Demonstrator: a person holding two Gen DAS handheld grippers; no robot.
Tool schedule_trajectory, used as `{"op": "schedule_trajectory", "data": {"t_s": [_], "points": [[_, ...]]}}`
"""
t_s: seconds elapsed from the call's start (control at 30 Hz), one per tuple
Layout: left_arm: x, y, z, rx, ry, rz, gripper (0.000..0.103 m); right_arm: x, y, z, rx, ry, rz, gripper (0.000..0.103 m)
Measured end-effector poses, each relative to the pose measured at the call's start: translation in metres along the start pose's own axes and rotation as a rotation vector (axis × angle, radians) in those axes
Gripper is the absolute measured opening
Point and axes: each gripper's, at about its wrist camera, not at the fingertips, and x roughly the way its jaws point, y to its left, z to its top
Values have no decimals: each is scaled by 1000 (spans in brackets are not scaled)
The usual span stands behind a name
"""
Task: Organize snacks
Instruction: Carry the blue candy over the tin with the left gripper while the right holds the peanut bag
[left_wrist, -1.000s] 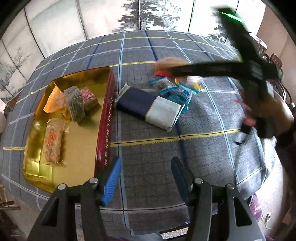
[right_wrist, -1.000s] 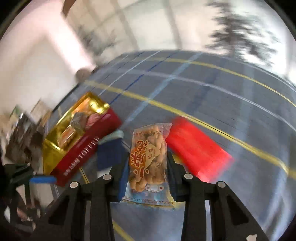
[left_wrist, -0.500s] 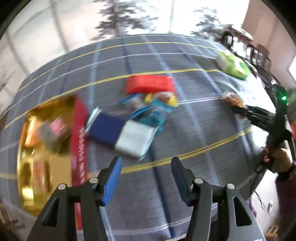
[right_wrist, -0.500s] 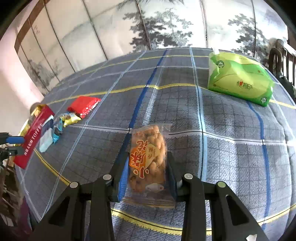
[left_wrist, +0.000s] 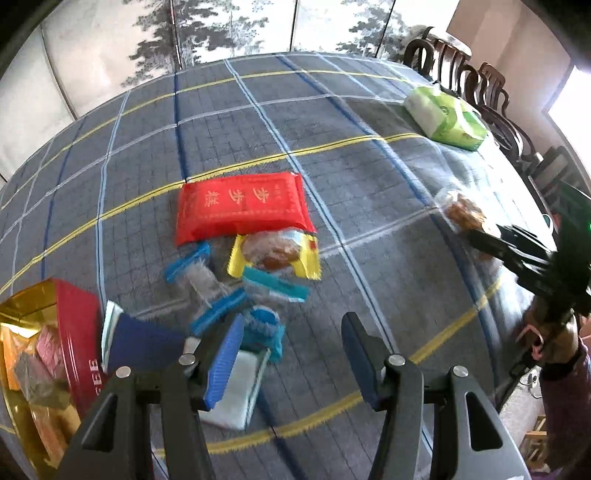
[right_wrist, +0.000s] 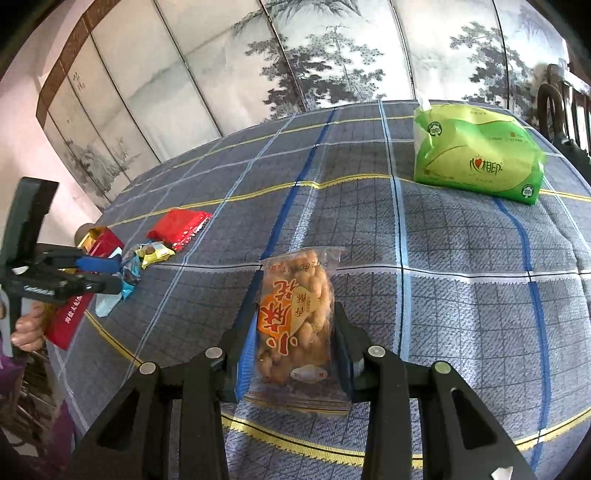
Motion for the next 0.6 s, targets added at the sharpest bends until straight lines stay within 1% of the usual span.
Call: {"op": "schedule_trajectory", "data": {"t_s": [0.07, 0.13, 0.17, 0.2, 0.23, 0.27, 0.33, 0.4, 0.47, 0.6], "points": [[7, 2, 3, 10, 7, 11, 57, -1, 0, 0, 4, -3, 6, 34], [16, 2, 6, 25, 33, 10, 56, -1, -1, 0, 6, -4, 9, 34], [22, 2, 7, 33, 53, 19, 53, -1, -2, 0, 7, -4, 11, 34], [27, 2, 6, 42, 62, 35, 46, -1, -2, 1, 10, -5, 11, 34], [29, 0, 6, 58, 42, 62, 35, -1, -3, 1, 13, -6, 11, 34], [29, -2, 6, 61, 37, 62, 28, -1, -3, 1, 16, -7, 11, 34], [29, -4, 6, 25, 39, 79, 27, 0, -4, 1, 19, -7, 8, 34], [19, -8, 3, -22, 8, 50, 27, 0, -4, 0, 20, -3, 2, 34], [4, -15, -1, -58, -23, 37, 27, 2, -4, 1, 20, 3, -7, 34], [-27, -31, -17, -125, -71, -19, 27, 5, -3, 2, 20, 17, -33, 34]]}}
